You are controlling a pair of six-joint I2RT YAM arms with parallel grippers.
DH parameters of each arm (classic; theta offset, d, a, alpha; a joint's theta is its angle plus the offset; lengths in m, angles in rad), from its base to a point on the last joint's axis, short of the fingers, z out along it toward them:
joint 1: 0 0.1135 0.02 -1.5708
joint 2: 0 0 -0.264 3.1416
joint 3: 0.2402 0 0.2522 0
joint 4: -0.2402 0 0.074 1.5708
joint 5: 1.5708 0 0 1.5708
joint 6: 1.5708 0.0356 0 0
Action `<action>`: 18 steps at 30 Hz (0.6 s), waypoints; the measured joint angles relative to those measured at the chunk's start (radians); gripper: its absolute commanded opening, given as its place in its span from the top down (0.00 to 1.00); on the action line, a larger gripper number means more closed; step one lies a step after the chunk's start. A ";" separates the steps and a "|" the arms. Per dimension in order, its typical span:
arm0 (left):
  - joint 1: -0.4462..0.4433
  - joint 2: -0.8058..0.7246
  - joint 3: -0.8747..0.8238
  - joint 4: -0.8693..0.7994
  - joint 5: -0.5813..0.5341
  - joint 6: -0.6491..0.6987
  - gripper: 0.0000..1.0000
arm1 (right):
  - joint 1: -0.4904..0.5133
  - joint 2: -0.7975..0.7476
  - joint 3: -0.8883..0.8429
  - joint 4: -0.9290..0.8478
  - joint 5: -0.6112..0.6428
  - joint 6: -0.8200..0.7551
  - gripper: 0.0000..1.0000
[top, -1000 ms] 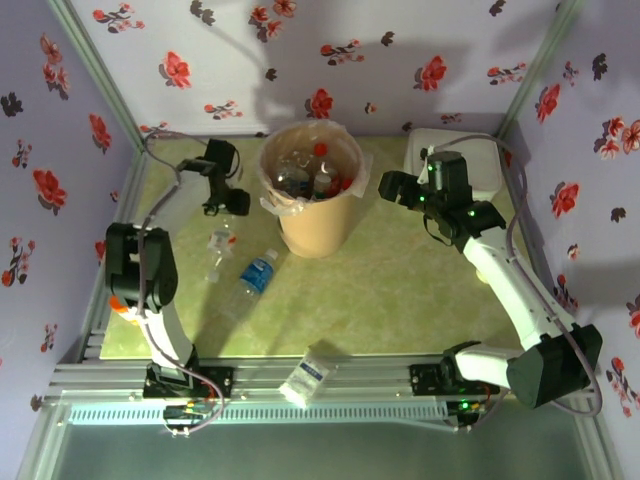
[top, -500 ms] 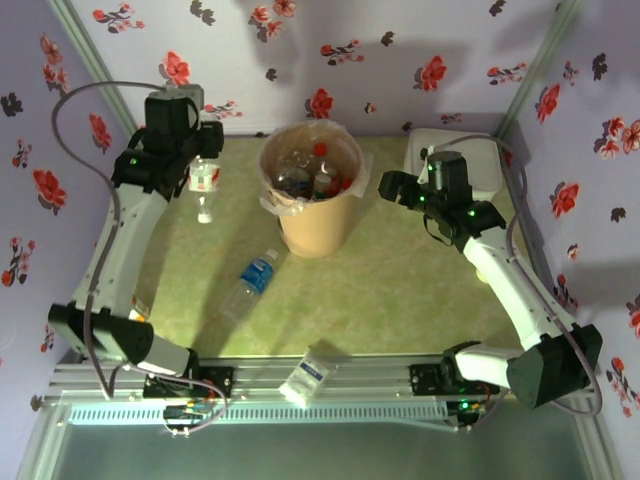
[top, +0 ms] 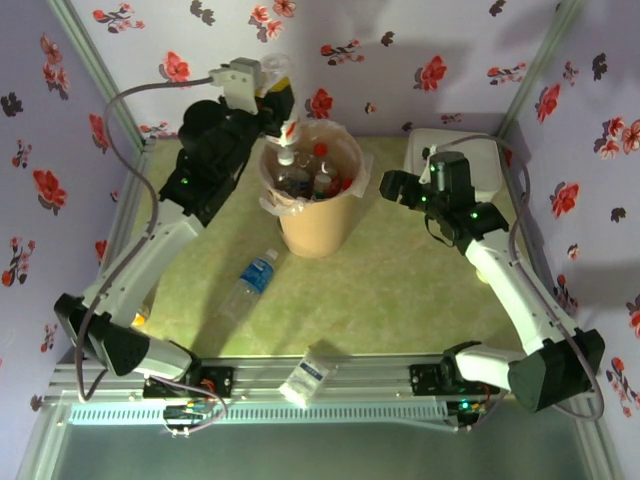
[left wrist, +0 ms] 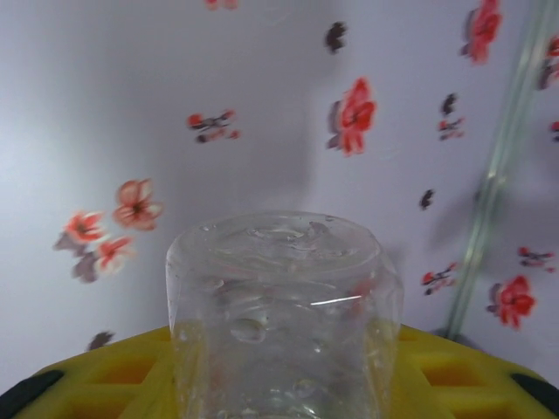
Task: Put the plastic bottles in the bin
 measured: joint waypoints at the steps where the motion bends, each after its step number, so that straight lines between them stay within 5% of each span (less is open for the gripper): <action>1: -0.013 0.005 -0.007 0.029 0.006 0.002 0.56 | 0.000 -0.003 0.000 0.000 0.000 0.000 0.17; 18: -0.092 0.163 -0.267 0.441 0.085 0.001 0.48 | 0.000 -0.006 0.000 0.000 0.000 0.000 0.17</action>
